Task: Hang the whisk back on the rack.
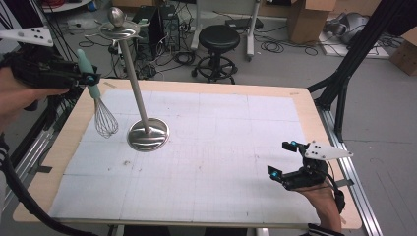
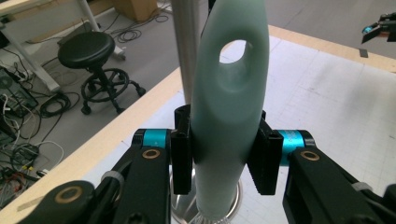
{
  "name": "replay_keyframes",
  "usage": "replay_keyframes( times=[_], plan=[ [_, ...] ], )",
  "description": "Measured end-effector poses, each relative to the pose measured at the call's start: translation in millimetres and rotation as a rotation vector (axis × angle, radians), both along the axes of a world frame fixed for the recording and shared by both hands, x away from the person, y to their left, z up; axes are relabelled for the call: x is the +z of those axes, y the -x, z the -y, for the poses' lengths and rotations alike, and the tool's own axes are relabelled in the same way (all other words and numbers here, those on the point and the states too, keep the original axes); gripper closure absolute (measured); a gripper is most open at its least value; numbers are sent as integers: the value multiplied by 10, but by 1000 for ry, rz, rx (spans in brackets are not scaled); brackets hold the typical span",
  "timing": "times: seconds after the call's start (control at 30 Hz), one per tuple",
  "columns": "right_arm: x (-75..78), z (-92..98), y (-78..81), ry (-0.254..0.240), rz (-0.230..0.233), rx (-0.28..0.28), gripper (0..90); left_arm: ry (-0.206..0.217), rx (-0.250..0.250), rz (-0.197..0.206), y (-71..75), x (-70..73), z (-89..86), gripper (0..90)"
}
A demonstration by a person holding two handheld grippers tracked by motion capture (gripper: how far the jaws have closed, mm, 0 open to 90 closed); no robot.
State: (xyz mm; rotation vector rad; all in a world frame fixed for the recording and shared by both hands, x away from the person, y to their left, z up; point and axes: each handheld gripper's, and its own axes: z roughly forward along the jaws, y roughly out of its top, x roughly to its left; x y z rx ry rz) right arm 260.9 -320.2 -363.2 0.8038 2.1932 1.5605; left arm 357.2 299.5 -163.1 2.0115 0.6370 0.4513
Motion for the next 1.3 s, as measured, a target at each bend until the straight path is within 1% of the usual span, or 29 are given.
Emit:
replay_keyframes(
  times=[0.03, 0.2, 0.33, 0.37, 0.63, 0.7, 0.73, 0.83, 0.93, 1.03, 1.17, 1.3],
  plan=[
    [-2, -2, -2, -2, -2, -1, 4, -1, 2, 2, -26, 29, -15, 661],
    [-4, -7, -6, -4, 0, 4, 4, 0, 4, 2, -74, 76, -29, 661],
    [-20, 4, -15, 0, 2, -1, 4, -3, 0, 5, -107, 124, -18, 661],
    [-24, 13, -14, -3, -5, -4, 4, -8, -2, 1, -120, 137, -19, 661],
    [-34, 24, -19, -3, -3, -10, 4, -19, 4, -4, -192, 204, -7, 661],
    [-34, 32, -18, -4, -1, -11, 4, -9, 0, 1, -204, 223, -3, 661],
    [-34, 32, -18, -4, -1, -11, 4, -15, -4, -3, -212, 231, 0, 661],
    [-27, 41, -13, -5, 0, -13, 4, -24, -4, -1, -229, 241, 17, 661],
    [-27, 46, -11, -7, -1, -13, 4, -31, 10, -1, -251, 252, 21, 661],
    [-31, 48, -12, -7, -1, -12, 4, -27, 6, -3, -267, 258, 26, 661],
    [-37, 53, -14, -8, -2, -13, 4, -33, 9, -5, -293, 264, 31, 661],
    [-36, 62, -14, -6, 1, -15, 4, -35, 2, -2, -314, 272, 52, 661]
  ],
)
